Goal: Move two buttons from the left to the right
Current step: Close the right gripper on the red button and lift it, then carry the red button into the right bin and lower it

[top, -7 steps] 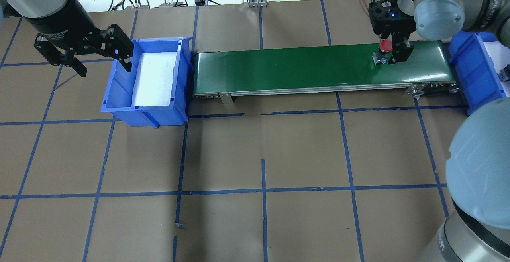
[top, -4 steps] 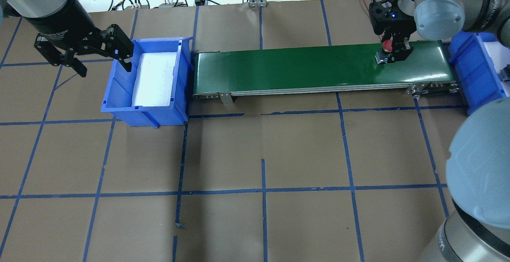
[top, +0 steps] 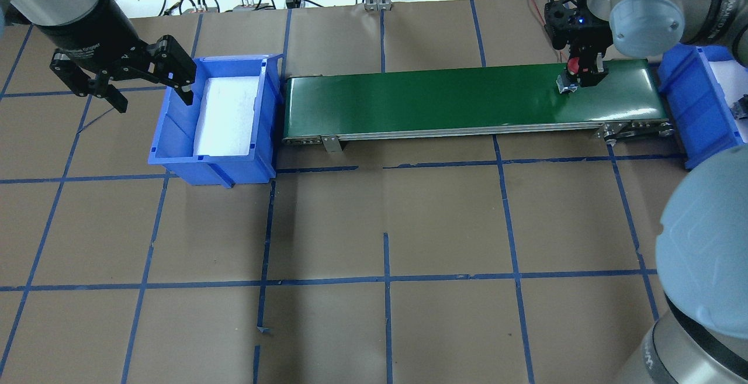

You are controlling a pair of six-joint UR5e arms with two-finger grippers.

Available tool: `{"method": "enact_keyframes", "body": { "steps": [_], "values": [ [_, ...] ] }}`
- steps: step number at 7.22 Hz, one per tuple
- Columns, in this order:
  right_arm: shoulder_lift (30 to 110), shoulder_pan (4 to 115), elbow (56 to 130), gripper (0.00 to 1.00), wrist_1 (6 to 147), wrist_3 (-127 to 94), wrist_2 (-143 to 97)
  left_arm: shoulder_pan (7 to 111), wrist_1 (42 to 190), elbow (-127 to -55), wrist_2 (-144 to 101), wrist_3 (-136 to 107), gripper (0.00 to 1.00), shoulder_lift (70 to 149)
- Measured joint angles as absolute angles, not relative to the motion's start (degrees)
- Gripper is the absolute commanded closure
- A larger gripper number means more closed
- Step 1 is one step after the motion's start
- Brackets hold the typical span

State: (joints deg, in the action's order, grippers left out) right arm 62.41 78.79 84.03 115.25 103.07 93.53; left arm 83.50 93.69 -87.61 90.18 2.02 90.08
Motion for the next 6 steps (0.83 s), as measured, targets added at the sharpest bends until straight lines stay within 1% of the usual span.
{"method": "enact_keyframes", "body": {
  "steps": [1,3,6],
  "values": [
    [62.84,78.55,83.06,0.91,115.17,103.17,93.95,83.50,93.69,-87.62,90.17,2.02,0.00,90.09],
    [63.84,75.37,79.20,0.91,114.75,104.49,97.08,83.50,93.69,-87.63,90.17,2.02,0.00,90.08],
    [64.55,63.17,76.72,0.91,114.68,110.44,97.63,83.55,93.69,-87.63,90.18,2.02,0.00,90.09]
  ]
}}
